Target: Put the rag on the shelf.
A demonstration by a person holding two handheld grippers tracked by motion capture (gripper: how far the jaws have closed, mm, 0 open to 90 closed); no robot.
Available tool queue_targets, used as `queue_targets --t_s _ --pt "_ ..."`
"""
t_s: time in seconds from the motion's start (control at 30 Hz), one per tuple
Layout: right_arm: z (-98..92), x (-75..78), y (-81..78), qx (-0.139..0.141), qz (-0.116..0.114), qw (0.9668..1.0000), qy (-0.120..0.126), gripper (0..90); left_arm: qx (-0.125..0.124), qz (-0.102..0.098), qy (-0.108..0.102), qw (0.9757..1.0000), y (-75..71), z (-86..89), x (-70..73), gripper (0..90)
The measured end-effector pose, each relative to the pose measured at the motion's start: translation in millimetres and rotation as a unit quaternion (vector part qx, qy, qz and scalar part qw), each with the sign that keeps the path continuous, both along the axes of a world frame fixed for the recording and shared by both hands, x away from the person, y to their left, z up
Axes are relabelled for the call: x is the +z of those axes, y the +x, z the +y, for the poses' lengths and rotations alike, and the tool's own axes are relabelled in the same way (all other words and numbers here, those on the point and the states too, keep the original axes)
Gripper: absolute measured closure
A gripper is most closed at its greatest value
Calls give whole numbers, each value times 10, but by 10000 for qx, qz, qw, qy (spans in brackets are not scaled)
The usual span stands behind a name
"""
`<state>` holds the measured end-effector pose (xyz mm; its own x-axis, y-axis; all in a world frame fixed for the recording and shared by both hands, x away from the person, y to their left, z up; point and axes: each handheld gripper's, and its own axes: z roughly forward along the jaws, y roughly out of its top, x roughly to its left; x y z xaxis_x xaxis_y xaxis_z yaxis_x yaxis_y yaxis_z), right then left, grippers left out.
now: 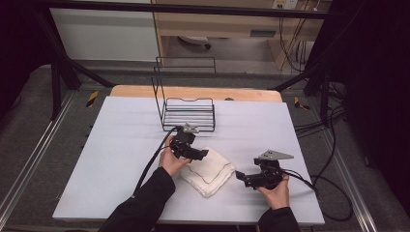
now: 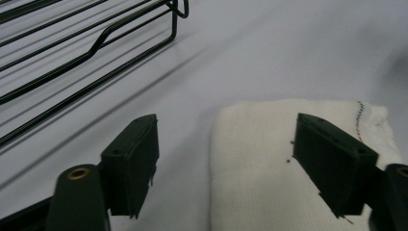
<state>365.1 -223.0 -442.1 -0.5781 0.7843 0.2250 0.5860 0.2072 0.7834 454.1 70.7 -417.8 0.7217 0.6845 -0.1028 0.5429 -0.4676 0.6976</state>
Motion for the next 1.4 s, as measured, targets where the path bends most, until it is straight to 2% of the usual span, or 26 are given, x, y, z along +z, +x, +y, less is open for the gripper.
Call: queue_targets --t_s 0.07,0.3,0.43,0.6,0.83,0.97,1.07,1.13,1.27,1.4 --pt "2 -2 0 10 10 10000 -4 21 12 40 73 10000 49 -50 -34 287" --pt "8 -8 5 -2 15 10000 -19 27 17 251 101 9996 154 -126 -161 514" --pt "11 -14 10 1 9 10000 -34 31 25 440 -61 9990 187 -131 -210 618" --pt "14 -17 23 -37 39 10000 -42 41 -24 561 -166 9983 208 -128 -242 685" --pt "44 -39 60 -110 90 9999 54 72 -58 692 -171 9974 201 -128 -238 776" --pt "61 -51 88 -144 106 9998 127 102 -57 594 -85 9982 165 -138 -219 820" --pt "98 -51 113 -166 161 9996 160 126 -29 497 -113 9987 127 -111 -215 829" --pt "136 -49 136 -153 151 9997 100 139 -6 434 -136 9990 97 -73 -209 831" --pt "215 -58 179 -158 139 9996 164 178 101 437 -194 9988 49 59 -187 833" --pt "307 -60 231 -194 135 9997 32 221 214 392 -265 9987 -16 209 -176 831"
